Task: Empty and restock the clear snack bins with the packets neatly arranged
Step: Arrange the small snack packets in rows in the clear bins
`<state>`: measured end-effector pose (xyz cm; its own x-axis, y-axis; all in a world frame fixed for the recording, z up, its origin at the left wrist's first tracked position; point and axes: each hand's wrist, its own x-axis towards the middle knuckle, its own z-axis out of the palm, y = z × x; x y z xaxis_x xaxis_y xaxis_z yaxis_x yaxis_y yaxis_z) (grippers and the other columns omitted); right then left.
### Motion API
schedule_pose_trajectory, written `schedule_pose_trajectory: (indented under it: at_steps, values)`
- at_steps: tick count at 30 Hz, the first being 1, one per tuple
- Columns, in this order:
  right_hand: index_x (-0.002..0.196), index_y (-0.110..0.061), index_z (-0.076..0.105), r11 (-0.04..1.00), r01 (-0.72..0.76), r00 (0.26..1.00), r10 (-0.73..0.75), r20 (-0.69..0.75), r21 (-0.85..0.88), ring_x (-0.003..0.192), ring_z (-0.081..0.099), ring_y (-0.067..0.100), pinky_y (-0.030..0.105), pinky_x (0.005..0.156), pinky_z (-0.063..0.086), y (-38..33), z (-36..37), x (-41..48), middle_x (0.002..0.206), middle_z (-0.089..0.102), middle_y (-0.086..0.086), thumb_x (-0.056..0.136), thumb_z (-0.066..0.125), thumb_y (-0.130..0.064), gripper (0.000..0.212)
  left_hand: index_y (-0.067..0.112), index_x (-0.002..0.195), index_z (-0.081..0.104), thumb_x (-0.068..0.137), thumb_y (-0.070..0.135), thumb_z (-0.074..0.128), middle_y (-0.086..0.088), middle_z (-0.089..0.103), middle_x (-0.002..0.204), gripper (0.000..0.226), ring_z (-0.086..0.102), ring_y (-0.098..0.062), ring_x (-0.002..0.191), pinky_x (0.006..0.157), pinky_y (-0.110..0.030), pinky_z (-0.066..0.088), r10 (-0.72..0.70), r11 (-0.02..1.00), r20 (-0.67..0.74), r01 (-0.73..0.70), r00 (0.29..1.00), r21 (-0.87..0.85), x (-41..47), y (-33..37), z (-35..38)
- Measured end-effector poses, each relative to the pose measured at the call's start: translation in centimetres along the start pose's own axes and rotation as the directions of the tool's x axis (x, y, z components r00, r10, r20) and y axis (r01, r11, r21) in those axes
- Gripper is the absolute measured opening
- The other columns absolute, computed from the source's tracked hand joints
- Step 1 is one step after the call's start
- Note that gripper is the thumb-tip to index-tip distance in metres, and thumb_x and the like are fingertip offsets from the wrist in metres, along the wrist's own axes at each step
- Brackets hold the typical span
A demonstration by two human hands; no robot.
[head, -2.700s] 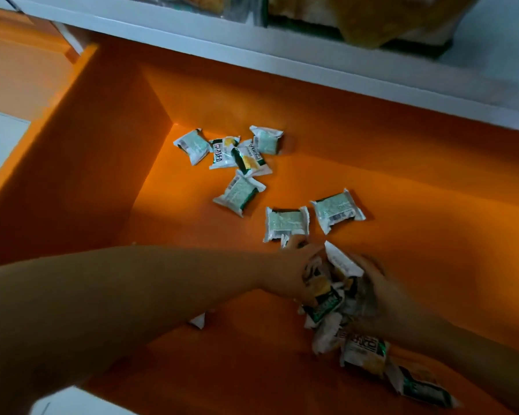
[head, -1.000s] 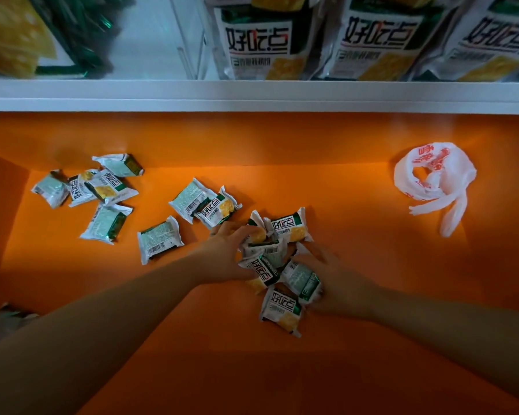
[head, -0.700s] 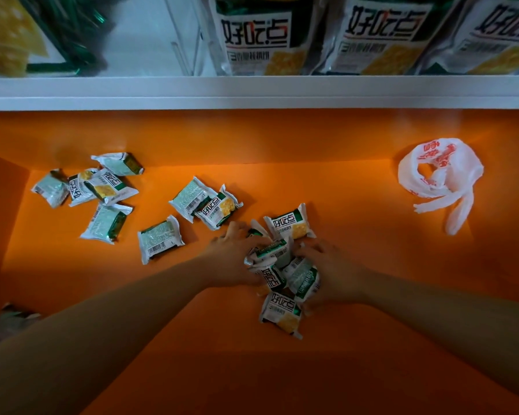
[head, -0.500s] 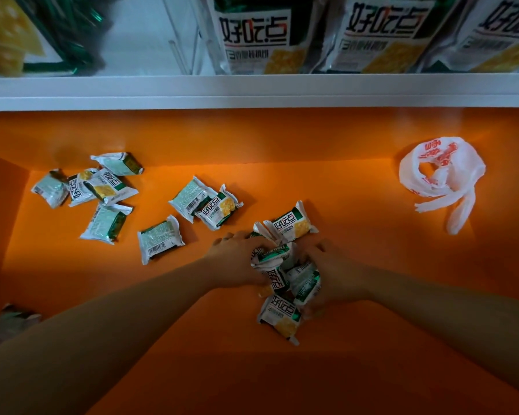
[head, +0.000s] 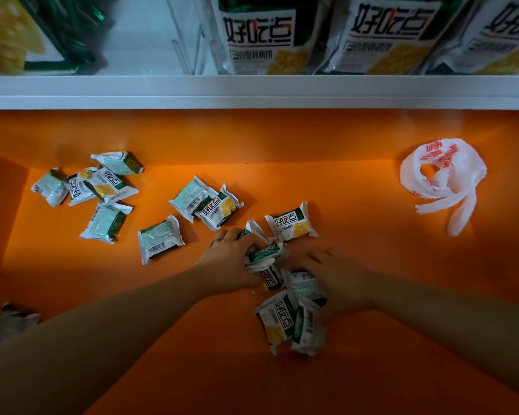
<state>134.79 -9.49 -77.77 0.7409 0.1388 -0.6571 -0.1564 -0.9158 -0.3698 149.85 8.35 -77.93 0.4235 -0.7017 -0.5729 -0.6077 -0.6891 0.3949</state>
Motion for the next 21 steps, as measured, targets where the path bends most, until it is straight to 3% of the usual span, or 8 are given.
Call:
schedule_pose_trajectory:
  at_steps: [3,7,10,13,17,21]
  values:
    - [0.147,-0.032,0.016,0.994,0.034,0.999,-0.034,0.006,-0.108,0.131,0.020,0.023,0.038,0.105,0.029,-0.5,0.5,-0.1,0.146,0.024,0.000,0.069,0.075,-0.056,0.101,0.036,0.133,0.043,0.073,0.046,0.075,-0.006,0.033,0.144,0.069,0.028,-0.028,0.133,0.104,-0.040,0.034,0.001,1.000,0.011,0.000,1.000,-0.014,-0.1,-0.7,-0.4]
    - [0.147,-0.031,0.018,0.991,0.034,0.999,-0.038,-0.026,-0.129,0.134,0.020,0.023,0.039,0.107,0.026,-0.7,1.2,0.0,0.146,0.026,0.001,0.071,0.073,-0.056,0.098,0.035,0.133,0.043,0.072,0.045,0.076,-0.004,0.033,0.143,0.070,0.028,-0.028,0.133,0.102,-0.040,0.037,-0.004,0.999,0.013,0.005,1.000,-0.041,-0.5,-1.3,-0.6]
    - [0.148,-0.036,0.015,0.989,0.083,0.996,-0.085,-0.008,-0.123,0.128,0.023,0.024,0.036,0.098,0.030,-0.8,0.9,-0.1,0.141,0.027,0.004,0.075,0.071,-0.053,0.093,0.035,0.133,0.043,0.073,0.043,0.076,-0.003,0.034,0.143,0.069,0.028,-0.028,0.132,0.101,-0.041,0.038,-0.011,0.999,0.002,0.011,1.000,-0.050,-0.6,-1.5,-0.6]
    - [0.145,-0.041,0.023,0.974,0.174,0.985,-0.175,0.005,-0.148,0.123,0.027,0.025,0.033,0.089,0.031,-1.2,0.6,-0.3,0.137,0.027,0.005,0.082,0.068,-0.047,0.077,0.035,0.134,0.043,0.073,0.042,0.076,-0.004,0.033,0.144,0.069,0.026,-0.028,0.133,0.103,-0.041,0.035,-0.022,0.998,0.002,0.022,1.000,-0.055,-0.6,-1.7,-0.7]
    - [0.129,-0.036,0.048,0.954,0.241,0.970,-0.240,0.026,-0.177,0.130,0.024,0.025,0.039,0.101,0.034,-1.7,0.5,-0.4,0.148,0.021,0.003,0.084,0.068,-0.039,0.049,0.034,0.134,0.043,0.073,0.042,0.075,-0.005,0.032,0.143,0.070,0.026,-0.029,0.133,0.103,-0.041,0.036,-0.027,0.998,0.007,0.027,1.000,-0.055,-0.5,-1.6,-0.6]
    - [0.107,-0.029,0.057,0.967,0.207,0.978,-0.202,0.050,-0.149,0.118,0.035,0.021,0.032,0.086,0.033,-1.4,0.0,-0.2,0.130,0.040,0.000,0.083,0.068,-0.034,0.027,0.033,0.135,0.042,0.073,0.043,0.075,-0.005,0.030,0.145,0.071,0.024,-0.029,0.134,0.103,-0.042,0.037,-0.032,0.998,0.017,0.033,0.999,-0.050,-0.4,-1.7,-0.6]
